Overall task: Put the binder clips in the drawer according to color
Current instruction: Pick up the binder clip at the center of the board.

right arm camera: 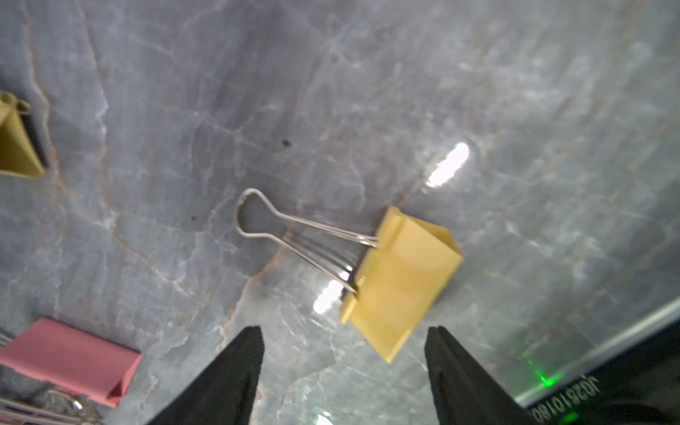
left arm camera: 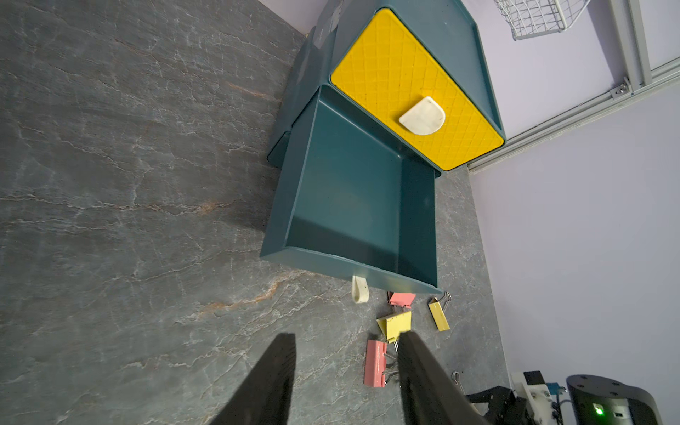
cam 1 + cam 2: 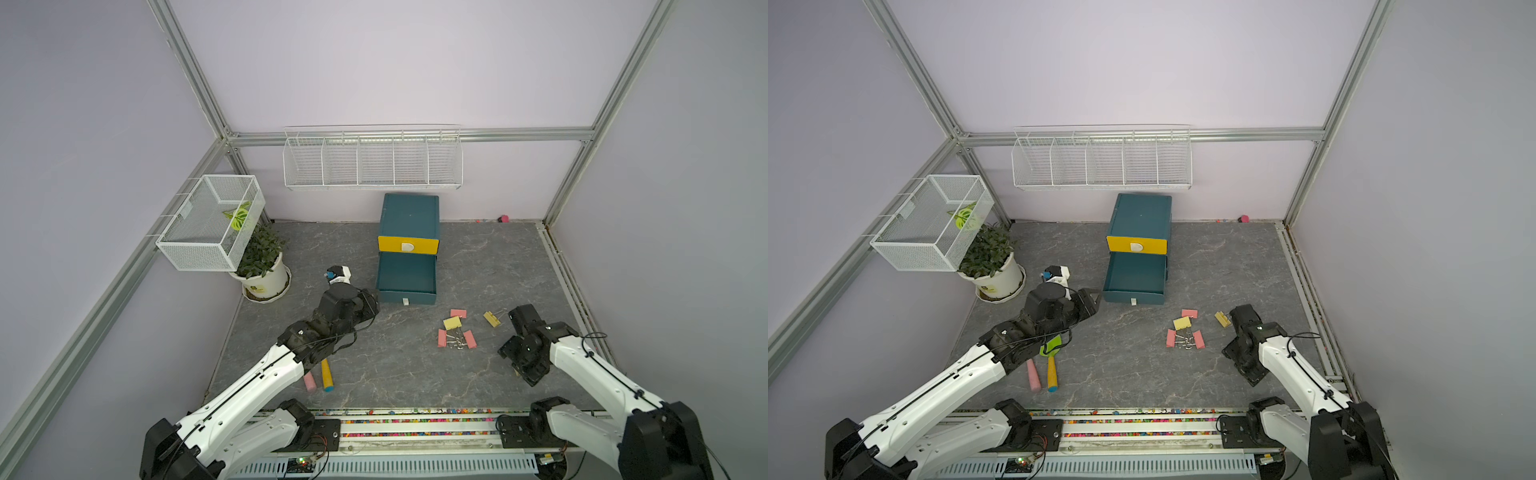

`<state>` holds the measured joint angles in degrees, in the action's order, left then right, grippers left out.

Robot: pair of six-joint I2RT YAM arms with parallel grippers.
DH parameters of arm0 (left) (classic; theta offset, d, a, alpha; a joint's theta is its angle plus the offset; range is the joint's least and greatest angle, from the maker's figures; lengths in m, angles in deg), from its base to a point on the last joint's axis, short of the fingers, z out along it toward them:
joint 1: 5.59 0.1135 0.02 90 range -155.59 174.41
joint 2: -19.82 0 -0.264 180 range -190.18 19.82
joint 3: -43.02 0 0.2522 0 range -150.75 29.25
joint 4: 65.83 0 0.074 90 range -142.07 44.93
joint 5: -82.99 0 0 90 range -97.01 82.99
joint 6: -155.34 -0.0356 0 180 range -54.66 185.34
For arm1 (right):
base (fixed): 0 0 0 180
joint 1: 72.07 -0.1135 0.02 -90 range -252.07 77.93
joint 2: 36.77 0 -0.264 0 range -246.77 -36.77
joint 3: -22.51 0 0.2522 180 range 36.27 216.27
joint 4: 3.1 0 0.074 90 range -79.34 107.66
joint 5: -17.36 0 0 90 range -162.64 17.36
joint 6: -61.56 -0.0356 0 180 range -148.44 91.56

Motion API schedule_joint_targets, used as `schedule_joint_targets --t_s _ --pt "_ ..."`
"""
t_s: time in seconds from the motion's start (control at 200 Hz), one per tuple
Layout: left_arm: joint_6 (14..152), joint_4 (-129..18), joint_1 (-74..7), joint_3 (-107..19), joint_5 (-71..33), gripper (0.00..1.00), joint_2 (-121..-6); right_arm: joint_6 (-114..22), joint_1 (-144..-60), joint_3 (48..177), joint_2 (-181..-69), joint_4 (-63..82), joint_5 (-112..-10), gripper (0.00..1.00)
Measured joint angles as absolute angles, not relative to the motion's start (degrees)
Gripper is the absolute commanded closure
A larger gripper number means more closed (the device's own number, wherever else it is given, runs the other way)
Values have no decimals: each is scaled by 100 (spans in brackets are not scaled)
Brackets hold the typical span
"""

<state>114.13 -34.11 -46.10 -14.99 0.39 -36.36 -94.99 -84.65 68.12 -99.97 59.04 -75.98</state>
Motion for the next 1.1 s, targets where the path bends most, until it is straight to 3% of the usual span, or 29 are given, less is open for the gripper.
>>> schedule_joint_targets --t_s 0.23,0.61,0.765,0.965,1.1 --pt "11433 -3407 -4610 -1499 39 50 -3636 -9396 -8441 6906 -10550 5367 -7250 32" --pt "11483 -3326 -4610 -1591 -3 50 -3630 -9147 -8439 7573 -11549 4488 -6990 34" --pt "11481 -3289 -4610 -1685 -48 50 -3582 -8937 -8437 7680 -11667 4293 -6957 28" --pt "11518 -3271 -4610 -1687 -114 50 -3518 -8626 -8443 7641 -10786 4940 -7329 18" --pt "11520 -3271 -4610 -1687 -153 50 -3527 -8441 -8434 7649 -10509 5434 -7818 16"
